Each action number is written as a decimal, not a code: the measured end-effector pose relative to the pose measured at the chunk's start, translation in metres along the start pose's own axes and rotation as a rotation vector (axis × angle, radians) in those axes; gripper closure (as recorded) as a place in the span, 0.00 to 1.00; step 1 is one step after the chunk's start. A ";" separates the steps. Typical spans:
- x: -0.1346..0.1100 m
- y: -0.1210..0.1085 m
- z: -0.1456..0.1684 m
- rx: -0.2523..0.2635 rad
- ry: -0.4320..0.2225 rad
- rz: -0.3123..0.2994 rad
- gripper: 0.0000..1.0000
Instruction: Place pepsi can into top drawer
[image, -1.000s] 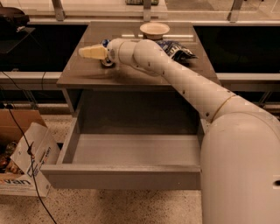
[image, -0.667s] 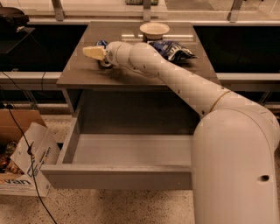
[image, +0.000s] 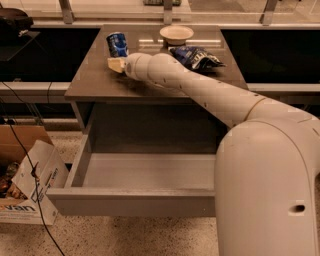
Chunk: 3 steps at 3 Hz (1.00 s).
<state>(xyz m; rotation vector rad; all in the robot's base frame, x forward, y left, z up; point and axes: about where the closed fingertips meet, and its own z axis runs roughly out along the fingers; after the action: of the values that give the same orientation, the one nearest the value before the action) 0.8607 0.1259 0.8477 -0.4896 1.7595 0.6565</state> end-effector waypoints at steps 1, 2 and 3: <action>-0.006 0.005 -0.005 -0.004 0.006 -0.039 1.00; -0.038 0.015 -0.032 -0.011 -0.036 -0.127 1.00; -0.058 0.018 -0.076 -0.062 -0.055 -0.236 1.00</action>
Offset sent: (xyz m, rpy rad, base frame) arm -0.0493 -0.0233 0.1020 -0.1042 -0.2384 0.0578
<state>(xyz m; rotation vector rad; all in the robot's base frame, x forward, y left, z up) 0.8104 0.0899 0.9222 -0.7039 1.6028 0.5532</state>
